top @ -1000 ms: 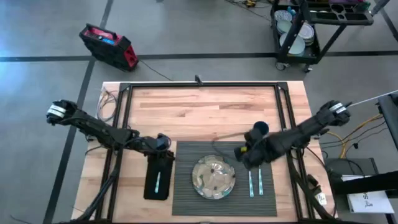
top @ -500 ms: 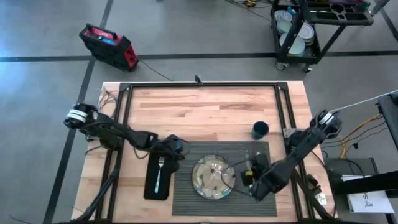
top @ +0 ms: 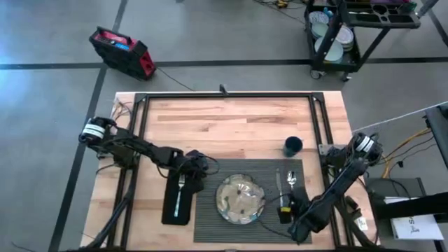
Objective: Set table place
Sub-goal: Adjust the gray mat and the utensils on the table
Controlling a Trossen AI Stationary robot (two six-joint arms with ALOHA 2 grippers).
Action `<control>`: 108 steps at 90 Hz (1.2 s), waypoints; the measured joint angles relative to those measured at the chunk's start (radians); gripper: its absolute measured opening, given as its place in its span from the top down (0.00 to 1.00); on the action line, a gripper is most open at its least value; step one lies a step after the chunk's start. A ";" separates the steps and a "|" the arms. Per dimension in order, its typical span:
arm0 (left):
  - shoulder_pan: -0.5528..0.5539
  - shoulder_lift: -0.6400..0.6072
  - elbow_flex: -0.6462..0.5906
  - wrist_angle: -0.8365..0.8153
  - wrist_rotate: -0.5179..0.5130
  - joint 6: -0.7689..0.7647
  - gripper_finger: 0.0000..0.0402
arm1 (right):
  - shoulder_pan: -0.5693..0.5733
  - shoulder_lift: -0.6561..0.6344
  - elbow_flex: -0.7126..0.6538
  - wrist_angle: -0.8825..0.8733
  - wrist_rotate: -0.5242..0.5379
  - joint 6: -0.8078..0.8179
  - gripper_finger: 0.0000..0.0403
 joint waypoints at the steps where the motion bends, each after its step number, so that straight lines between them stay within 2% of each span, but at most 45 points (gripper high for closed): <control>1: 0.000 0.000 0.000 0.000 0.000 0.000 1.00 | 0.001 0.002 0.000 0.002 -0.002 0.000 1.00; 58: 0.000 -0.005 -0.028 -0.067 0.046 -0.002 1.00 | 0.010 0.065 0.006 0.105 -0.022 -0.004 1.00; 108: 0.000 -0.092 -0.087 -0.157 0.010 -0.008 1.00 | 0.008 0.065 0.006 0.123 -0.019 -0.001 1.00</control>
